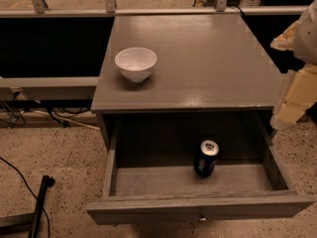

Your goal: Pick pepsi can from top drawer and place on counter

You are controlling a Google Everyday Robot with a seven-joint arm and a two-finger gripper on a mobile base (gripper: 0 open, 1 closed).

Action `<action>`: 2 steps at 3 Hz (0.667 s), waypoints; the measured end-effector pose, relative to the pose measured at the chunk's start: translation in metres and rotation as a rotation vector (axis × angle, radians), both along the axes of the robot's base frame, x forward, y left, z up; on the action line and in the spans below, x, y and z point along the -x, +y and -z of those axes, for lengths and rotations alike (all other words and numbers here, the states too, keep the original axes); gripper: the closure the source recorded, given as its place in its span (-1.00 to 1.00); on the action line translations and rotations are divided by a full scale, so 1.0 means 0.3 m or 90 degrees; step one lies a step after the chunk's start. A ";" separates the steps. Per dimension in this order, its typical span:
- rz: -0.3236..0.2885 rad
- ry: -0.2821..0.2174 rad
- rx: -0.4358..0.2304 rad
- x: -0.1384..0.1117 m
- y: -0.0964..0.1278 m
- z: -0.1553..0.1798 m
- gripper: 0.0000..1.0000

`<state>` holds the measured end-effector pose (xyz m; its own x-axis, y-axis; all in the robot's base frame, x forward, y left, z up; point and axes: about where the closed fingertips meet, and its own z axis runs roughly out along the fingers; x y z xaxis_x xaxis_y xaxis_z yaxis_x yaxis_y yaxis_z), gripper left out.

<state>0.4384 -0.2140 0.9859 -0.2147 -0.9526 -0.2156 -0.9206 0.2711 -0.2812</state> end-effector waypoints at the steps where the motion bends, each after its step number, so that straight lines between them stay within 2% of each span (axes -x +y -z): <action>1: 0.000 0.000 0.000 0.000 0.000 0.000 -1.00; 2: -0.027 -0.016 -0.052 -0.007 0.012 0.013 -1.00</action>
Offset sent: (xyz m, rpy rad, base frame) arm 0.0052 0.0122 -0.0137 0.3609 -0.0893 0.1829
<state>0.4405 -0.2103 0.9821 -0.1687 -0.9395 -0.2982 -0.9247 0.2556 -0.2822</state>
